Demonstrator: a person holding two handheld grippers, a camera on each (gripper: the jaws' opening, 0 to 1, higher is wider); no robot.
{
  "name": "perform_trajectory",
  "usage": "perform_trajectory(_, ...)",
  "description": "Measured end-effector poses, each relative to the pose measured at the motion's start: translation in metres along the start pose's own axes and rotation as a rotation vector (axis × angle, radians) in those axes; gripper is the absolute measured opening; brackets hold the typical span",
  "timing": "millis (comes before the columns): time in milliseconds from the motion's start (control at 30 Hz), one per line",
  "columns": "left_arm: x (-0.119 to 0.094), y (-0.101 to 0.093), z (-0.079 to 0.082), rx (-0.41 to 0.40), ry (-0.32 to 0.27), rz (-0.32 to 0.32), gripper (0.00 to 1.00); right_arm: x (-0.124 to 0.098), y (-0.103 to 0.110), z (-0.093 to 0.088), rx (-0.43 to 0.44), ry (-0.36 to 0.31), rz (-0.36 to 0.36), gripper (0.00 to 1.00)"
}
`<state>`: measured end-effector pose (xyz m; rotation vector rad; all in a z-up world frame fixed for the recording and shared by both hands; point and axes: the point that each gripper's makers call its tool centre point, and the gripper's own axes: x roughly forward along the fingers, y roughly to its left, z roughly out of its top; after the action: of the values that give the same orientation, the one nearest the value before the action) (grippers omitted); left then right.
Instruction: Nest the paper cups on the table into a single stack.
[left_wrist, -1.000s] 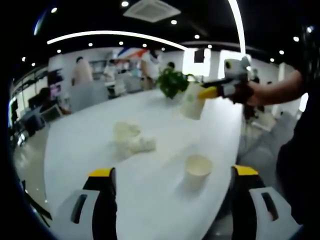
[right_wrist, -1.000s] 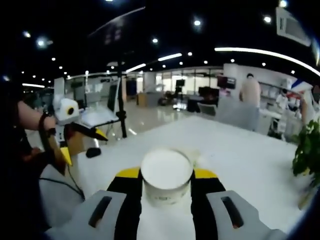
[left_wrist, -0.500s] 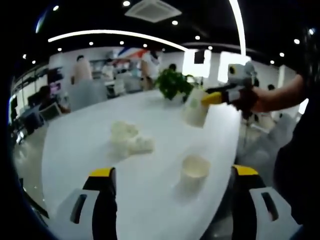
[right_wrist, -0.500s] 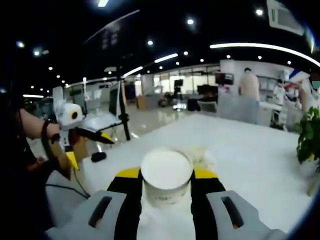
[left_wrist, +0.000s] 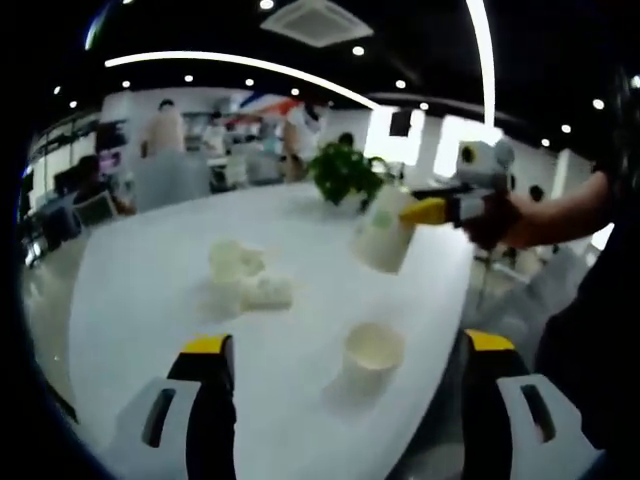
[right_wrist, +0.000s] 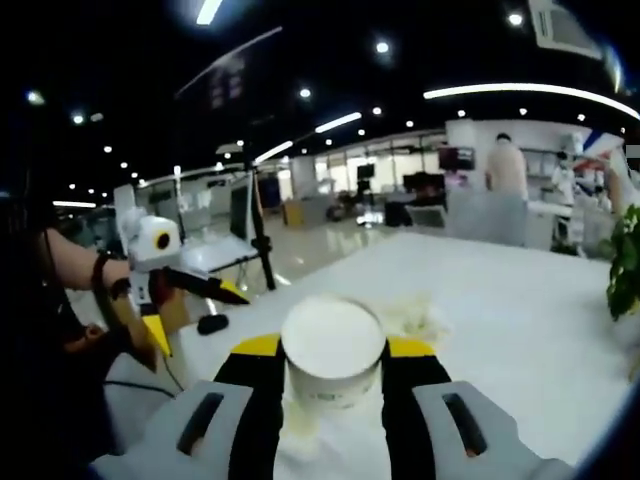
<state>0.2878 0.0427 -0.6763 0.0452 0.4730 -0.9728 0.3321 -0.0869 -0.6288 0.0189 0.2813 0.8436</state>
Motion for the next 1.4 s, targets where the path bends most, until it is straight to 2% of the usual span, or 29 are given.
perform_trajectory(500, 0.014, -0.022, 0.007, -0.002, 0.007, -0.075, 0.88, 0.01, 0.018, 0.011, 0.05, -0.049, 0.071, 0.34)
perform_trajectory(933, 0.029, -0.049, 0.015, 0.025, 0.013, -0.154, 0.87, 0.013, 0.031, 0.01, 0.072, -0.051, 0.119, 0.34)
perform_trajectory(1200, 0.035, -0.061, 0.014, 0.037, 0.024, -0.188, 0.86, 0.016, 0.044, 0.016, 0.082, -0.068, 0.167, 0.34)
perform_trajectory(1300, 0.037, -0.064, 0.022, -0.016, -0.019, -0.207, 0.85, 0.017, 0.048, 0.013, 0.083, -0.06, 0.179, 0.34)
perform_trajectory(1400, 0.038, -0.062, 0.023, -0.021, -0.024, -0.204, 0.85, 0.017, 0.052, 0.012, 0.084, -0.055, 0.19, 0.34)
